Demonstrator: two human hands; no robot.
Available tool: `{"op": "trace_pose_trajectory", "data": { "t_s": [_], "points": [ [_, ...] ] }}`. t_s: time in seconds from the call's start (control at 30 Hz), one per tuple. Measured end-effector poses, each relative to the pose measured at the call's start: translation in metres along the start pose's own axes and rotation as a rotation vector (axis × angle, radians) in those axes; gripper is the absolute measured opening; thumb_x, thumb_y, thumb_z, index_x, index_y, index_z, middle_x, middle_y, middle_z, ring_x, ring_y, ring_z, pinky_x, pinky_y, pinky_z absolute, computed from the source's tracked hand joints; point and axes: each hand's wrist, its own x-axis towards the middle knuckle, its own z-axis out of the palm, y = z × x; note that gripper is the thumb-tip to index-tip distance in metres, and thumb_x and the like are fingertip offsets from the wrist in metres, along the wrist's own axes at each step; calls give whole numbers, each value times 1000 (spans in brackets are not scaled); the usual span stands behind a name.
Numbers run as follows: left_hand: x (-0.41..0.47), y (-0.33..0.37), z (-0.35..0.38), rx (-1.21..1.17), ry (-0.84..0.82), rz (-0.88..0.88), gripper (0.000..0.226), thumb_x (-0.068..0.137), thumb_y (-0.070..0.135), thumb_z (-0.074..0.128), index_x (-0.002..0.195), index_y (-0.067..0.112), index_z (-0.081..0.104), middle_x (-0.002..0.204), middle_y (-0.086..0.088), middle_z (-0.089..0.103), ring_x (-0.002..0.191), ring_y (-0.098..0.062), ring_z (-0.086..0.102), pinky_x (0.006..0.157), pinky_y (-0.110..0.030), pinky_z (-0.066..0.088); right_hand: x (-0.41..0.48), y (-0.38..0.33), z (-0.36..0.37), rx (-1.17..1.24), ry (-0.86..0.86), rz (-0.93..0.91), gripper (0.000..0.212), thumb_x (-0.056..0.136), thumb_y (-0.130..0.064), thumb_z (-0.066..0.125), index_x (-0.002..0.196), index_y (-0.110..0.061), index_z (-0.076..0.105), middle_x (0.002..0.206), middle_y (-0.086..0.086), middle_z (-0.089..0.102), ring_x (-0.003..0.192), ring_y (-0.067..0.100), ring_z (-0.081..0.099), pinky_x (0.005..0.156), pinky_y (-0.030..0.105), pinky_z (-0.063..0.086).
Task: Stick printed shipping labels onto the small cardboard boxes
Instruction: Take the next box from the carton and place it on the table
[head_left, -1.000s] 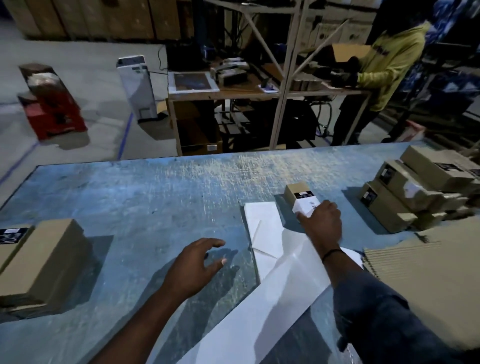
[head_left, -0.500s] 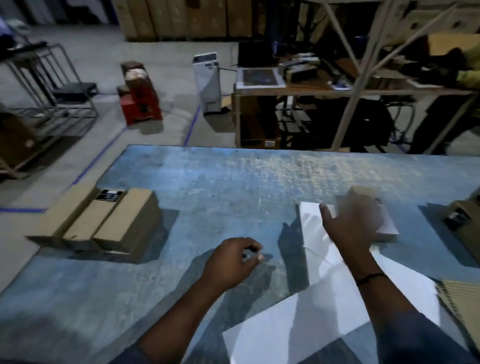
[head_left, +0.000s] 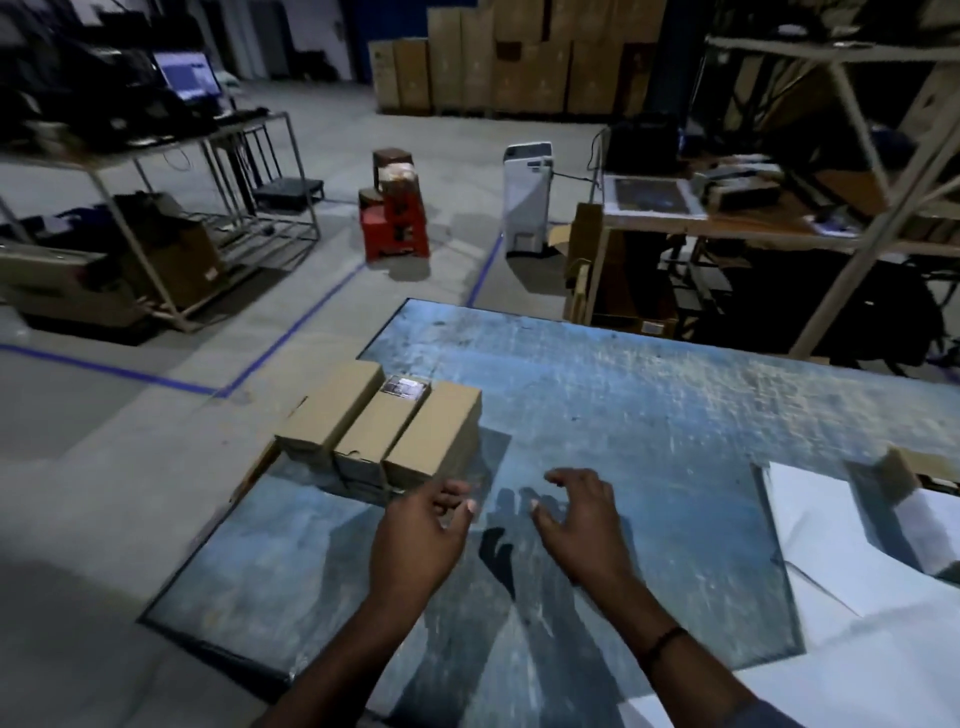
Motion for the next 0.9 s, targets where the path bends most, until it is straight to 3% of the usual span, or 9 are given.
{"op": "trace_pose_trajectory", "data": {
  "t_s": [0.17,0.27,0.4,0.47,0.57,0.73,0.8,0.9],
  "points": [
    [7,-16,-22,-92,167,-99,16,85,37,77,87,34,61,81,15,67,77,1,63,67,-33,58,56,-51,18,113,-82,-45,38,91,-37,71,123,-18,62,117,2,56,110,21,56,92,37,49],
    [12,-23,-26,-107,198,-147,22,83,44,78,88,32,61,82,17,67,78,-1,65,70,-33,58,92,-79,24,141,-147,-23,48,94,-36,70,135,-16,55,132,6,53,117,21,56,89,29,43],
    [14,-26,-28,-93,188,-184,30,83,57,74,92,31,62,87,15,69,83,-6,67,71,-34,59,123,-90,35,221,-250,105,66,96,-40,66,153,-18,40,156,4,42,138,26,46,109,40,42],
    [14,-25,-28,-95,191,-193,31,82,57,74,92,30,63,87,13,70,82,-7,68,71,-33,59,129,-90,41,241,-270,143,62,97,-38,66,150,-16,43,150,4,49,136,24,49,107,36,42],
    [15,-26,-29,-114,190,-180,29,84,53,75,93,28,65,88,12,72,83,-7,68,72,-33,59,127,-91,42,280,-249,149,46,98,-33,66,138,-14,53,134,3,59,120,20,56,93,30,42],
    [13,-27,-29,-200,158,-100,21,89,41,75,101,24,71,96,11,74,90,-4,70,78,-35,61,104,-62,27,376,-174,218,47,91,-44,72,126,-19,54,120,1,60,111,23,61,85,36,48],
    [10,-20,-27,-246,147,-65,20,90,40,75,103,25,73,97,12,75,91,-1,69,80,-32,60,88,-49,14,481,-106,240,45,89,-41,76,121,-17,54,117,3,60,109,25,63,86,43,56],
    [3,-5,-16,-289,86,19,12,92,35,73,103,31,71,97,15,73,92,6,68,80,-26,59,64,-27,-11,631,34,285,45,85,-31,81,117,-11,56,117,10,61,107,28,66,84,40,61]
  ]
}}
